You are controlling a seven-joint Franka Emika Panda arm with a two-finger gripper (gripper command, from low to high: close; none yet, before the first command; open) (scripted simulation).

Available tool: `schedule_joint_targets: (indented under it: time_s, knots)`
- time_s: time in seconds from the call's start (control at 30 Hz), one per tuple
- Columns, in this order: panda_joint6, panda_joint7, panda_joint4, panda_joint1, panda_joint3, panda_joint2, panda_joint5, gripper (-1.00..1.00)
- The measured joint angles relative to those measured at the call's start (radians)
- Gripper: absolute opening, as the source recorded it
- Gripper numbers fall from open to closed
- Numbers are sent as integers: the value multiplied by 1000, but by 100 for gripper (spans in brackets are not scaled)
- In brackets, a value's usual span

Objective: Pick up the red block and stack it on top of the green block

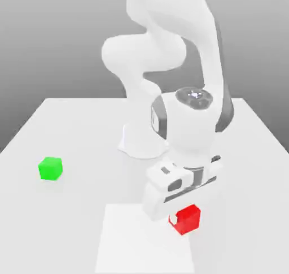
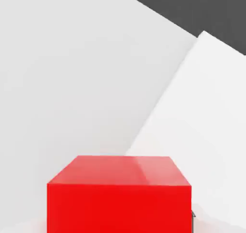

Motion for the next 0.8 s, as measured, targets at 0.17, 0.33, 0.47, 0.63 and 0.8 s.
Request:
schedule_joint_targets:
  time_s: [0.17,0.33,0.47,0.63,0.8]
  knots:
    - [-79,-90,-36,-144,-83,-123,-64,-100]
    - [-118,-229,-78,-306,-195,-214,-154,-100]
    - [-144,-345,-114,-427,-305,-280,-222,-100]
    - [-170,-494,-160,-579,-448,-356,-299,-100]
    - [-187,-650,-208,-729,-589,-418,-366,-100]
